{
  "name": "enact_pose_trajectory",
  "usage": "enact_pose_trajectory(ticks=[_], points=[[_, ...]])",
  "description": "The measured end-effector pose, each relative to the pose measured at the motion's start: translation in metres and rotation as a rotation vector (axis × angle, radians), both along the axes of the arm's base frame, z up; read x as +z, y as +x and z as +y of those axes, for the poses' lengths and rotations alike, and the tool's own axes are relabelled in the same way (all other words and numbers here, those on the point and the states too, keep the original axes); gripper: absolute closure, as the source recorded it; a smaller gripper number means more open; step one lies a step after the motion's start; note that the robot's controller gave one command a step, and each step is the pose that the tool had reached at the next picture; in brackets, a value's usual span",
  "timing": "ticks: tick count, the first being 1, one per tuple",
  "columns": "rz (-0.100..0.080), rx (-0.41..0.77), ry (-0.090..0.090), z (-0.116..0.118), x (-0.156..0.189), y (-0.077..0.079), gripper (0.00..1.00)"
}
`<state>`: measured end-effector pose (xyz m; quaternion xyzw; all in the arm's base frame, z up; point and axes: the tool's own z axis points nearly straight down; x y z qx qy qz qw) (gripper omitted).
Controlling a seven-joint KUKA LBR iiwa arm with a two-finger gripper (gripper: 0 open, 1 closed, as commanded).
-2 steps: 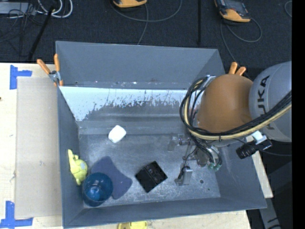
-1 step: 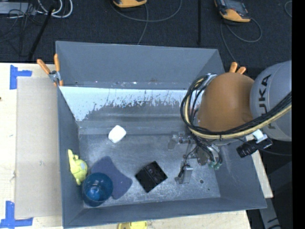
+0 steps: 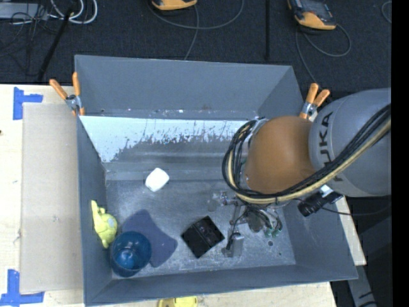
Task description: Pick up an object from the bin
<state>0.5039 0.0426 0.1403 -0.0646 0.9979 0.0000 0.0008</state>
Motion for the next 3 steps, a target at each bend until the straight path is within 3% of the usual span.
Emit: enact_pose_trajectory(ticks=[1,2,3], points=[[0.001,0.211,0.001,0.035,-0.015,0.000,0.00],[0.002,0.252,0.000,0.033,-0.013,-0.002,0.00],[0.003,0.320,0.000,0.020,-0.071,0.008,0.00]])
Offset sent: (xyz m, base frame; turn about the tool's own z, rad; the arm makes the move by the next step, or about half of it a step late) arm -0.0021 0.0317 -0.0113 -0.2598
